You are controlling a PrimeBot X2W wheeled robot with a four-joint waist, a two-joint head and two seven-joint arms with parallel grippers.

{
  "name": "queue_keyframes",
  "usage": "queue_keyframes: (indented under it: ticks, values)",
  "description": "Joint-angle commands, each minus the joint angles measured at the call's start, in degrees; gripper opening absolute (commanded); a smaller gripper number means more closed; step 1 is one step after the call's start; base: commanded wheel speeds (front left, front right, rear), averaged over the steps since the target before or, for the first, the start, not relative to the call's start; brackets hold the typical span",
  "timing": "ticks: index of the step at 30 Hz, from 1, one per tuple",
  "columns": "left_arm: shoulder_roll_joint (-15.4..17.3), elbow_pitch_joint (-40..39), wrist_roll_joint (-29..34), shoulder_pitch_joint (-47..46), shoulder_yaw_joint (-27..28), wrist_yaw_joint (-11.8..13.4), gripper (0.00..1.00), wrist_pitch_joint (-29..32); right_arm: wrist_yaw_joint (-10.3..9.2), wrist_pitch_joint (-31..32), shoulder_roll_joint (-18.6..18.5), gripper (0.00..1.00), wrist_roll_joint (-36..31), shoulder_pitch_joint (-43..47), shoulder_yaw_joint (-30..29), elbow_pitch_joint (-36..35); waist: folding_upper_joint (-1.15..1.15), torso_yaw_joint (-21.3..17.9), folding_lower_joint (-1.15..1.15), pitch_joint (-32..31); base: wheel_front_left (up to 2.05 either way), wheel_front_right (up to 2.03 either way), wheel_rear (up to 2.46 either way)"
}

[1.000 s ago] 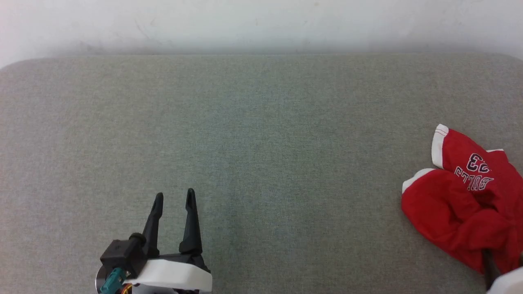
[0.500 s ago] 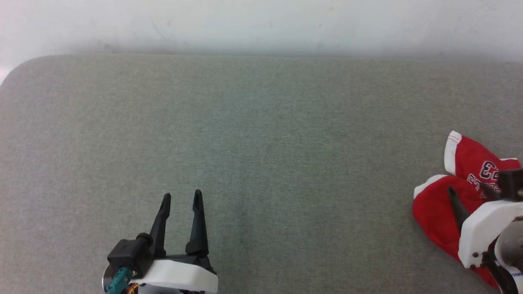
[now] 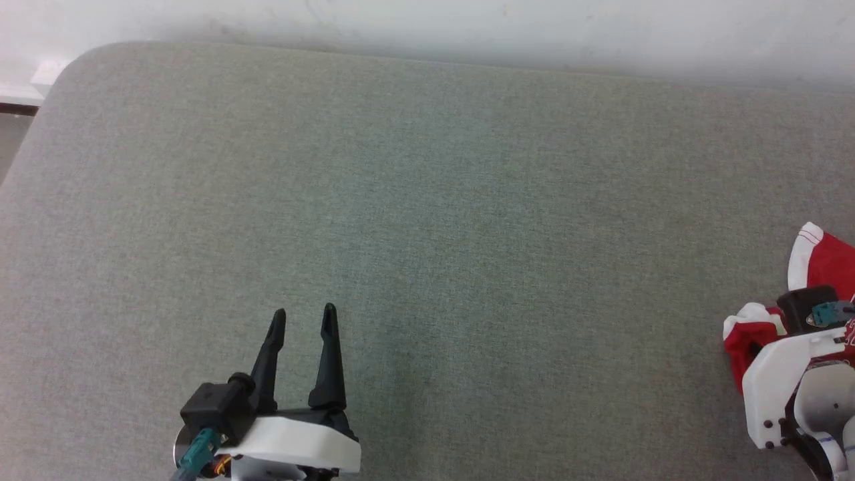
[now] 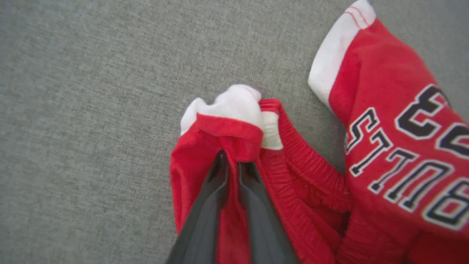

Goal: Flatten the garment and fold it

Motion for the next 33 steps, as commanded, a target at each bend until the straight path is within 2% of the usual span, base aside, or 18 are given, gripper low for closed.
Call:
queue_keyframes:
  ticks: [1, 7, 12, 18, 23, 25, 26, 29, 33]
  values:
    - [-0.24, 0.09, -0.23, -1.2, -0.13, -0.13, 1.0, -0.26, -0.05, -0.31, 0.02, 0.0, 0.3, -0.71, 0.26, 0.64, 0.0, 0.28, 0.0, -0.35, 0.0, 0.0, 0.0]
    - [-0.25, 0.53, -0.75, -0.42, -0.05, -0.1, 1.0, -0.26, -0.05, -6.44, -0.59, 0.0, 0.37, -5.7, 1.0, -1.01, 0.0, 0.21, 0.0, -3.53, 0.0, 0.0, 0.0]
    - [-0.25, 0.96, -0.9, 0.27, -0.1, -0.48, 1.0, -0.26, -0.05, -8.46, -3.22, 0.0, 0.78, -12.68, 6.63, -6.43, 0.0, 0.55, 0.0, -5.7, 0.0, 0.0, 0.0]
    - [-0.25, 1.15, -0.93, 0.8, -0.55, -0.82, 1.0, -0.26, -0.05, -10.47, -1.56, 0.0, 4.17, -14.95, 21.27, -10.82, 0.0, 1.92, 0.0, -5.87, 0.0, 0.0, 0.0]
    - [-0.25, 1.41, -0.97, 1.3, -1.1, -0.81, 1.0, -0.26, -0.05, -11.17, -0.36, 0.0, 8.1, -10.33, 34.74, -7.65, 0.0, 3.41, 0.0, -5.17, 0.0, 0.0, 0.0]
    - [-0.26, 1.63, -0.95, 1.15, -1.31, -0.93, 1.0, -0.26, -0.05, -11.22, -0.75, 0.64, 9.37, -8.87, 38.13, -5.13, 0.0, 3.91, 0.0, -5.02, 0.0, 0.0, 0.0]
    - [-0.26, 1.75, -0.98, 1.04, -1.42, -0.98, 1.0, -0.26, -0.05, -10.95, -1.03, 1.0, 10.08, -8.45, 39.17, -3.97, 0.0, 4.15, 0.0, -4.97, 0.0, 0.0, 0.0]
    - [-0.26, 1.91, -1.04, 0.82, -1.33, -0.88, 1.0, -0.26, -0.05, -11.99, -1.08, 1.0, 12.1, -8.77, 38.31, -2.77, 0.0, 4.23, 0.0, -4.91, 0.0, 0.0, 0.0]
    - [-0.26, 1.79, -1.25, 0.93, -1.39, -0.65, 1.0, -0.26, -0.05, -13.61, -1.05, 1.0, 13.03, -11.34, 32.15, -4.0, 0.0, 4.11, 0.0, -4.93, 0.0, 0.0, 0.0]
